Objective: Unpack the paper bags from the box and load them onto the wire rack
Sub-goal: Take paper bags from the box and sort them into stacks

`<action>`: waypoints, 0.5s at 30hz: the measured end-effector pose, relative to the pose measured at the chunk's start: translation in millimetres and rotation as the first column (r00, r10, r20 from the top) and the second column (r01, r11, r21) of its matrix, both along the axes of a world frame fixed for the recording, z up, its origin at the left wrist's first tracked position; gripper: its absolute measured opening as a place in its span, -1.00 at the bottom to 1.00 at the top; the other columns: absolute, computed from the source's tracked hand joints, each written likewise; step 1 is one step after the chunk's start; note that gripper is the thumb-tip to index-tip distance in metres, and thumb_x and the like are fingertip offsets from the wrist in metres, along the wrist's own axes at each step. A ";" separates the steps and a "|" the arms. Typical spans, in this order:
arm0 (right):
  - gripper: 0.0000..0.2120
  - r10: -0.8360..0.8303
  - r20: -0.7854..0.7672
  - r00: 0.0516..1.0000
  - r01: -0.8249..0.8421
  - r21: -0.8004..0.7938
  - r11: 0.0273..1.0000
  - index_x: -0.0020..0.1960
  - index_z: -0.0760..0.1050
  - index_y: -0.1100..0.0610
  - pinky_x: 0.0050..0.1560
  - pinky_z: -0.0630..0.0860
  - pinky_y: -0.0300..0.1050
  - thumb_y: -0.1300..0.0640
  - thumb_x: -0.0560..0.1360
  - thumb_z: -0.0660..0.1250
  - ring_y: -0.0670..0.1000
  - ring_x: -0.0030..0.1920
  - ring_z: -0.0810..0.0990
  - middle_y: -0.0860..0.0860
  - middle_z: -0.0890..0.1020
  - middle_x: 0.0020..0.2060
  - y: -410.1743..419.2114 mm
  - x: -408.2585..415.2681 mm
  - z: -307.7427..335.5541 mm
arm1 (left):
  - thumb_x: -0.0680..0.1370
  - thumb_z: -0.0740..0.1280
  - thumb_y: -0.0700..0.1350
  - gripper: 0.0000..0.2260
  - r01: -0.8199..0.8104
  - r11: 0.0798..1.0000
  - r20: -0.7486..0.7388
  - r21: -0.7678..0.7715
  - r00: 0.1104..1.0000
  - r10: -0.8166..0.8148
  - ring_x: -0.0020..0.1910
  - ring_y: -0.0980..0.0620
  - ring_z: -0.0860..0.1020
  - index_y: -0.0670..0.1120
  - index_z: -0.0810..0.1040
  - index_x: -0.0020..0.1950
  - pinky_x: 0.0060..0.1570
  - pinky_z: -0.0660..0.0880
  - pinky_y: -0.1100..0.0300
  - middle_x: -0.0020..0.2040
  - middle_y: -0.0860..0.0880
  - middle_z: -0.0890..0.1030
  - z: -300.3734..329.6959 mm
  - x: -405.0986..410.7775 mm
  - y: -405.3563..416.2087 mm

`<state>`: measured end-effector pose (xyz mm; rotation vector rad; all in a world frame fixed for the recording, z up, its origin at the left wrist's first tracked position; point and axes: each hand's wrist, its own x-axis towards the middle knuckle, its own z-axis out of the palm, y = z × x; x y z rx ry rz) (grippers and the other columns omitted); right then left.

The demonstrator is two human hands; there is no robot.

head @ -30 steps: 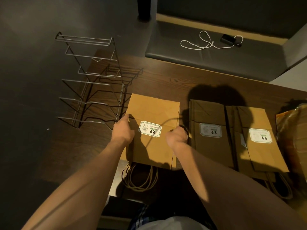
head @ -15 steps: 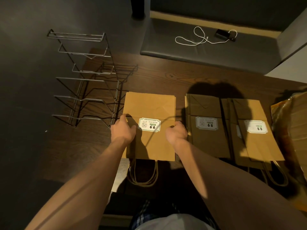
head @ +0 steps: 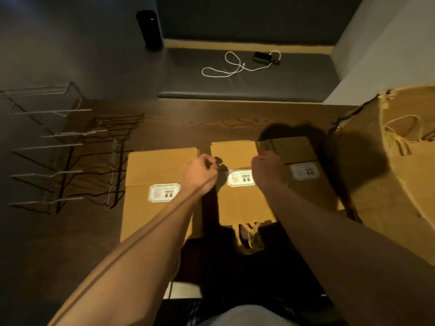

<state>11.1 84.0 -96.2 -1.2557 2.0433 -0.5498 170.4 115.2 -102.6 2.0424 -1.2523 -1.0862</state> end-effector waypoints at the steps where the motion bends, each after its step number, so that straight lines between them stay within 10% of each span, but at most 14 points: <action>1: -0.76 -0.018 -0.047 0.999 0.018 0.005 1.000 0.06 0.56 0.13 -0.05 0.50 0.01 0.05 0.51 0.20 0.15 0.01 0.57 0.11 0.62 -0.01 -3.6 -20.9 1.2 | 0.57 0.31 -0.15 -0.90 -0.012 1.000 -0.069 0.010 0.998 0.012 0.07 -0.07 0.62 -0.01 0.61 -0.01 0.11 0.53 0.18 0.04 -0.04 0.68 -0.5 -20.7 -5.1; 9: -0.43 -0.158 -0.074 0.985 0.171 0.230 0.958 0.42 0.27 0.28 0.23 0.41 0.00 0.11 0.52 0.38 0.24 0.33 0.43 0.24 0.41 0.36 -11.0 -154.7 -17.3 | 0.54 0.37 -0.09 -0.86 0.006 0.965 -0.297 0.263 0.952 0.075 -0.06 -0.06 0.55 -0.05 0.54 -0.22 0.09 0.51 0.11 -0.09 -0.06 0.57 -12.8 -168.9 -10.5; 15: -0.40 0.074 -0.027 0.997 -0.055 0.441 0.896 0.48 0.22 0.27 0.40 0.30 -0.06 0.12 0.54 0.37 0.12 0.41 0.38 0.18 0.39 0.40 -5.8 -179.7 -35.8 | 0.42 0.42 0.09 -0.55 -0.051 0.943 -0.230 0.329 0.964 0.132 -0.11 -0.06 0.63 -0.15 0.54 0.19 -0.25 0.55 0.16 -0.01 -0.09 0.67 -43.0 -197.5 -13.5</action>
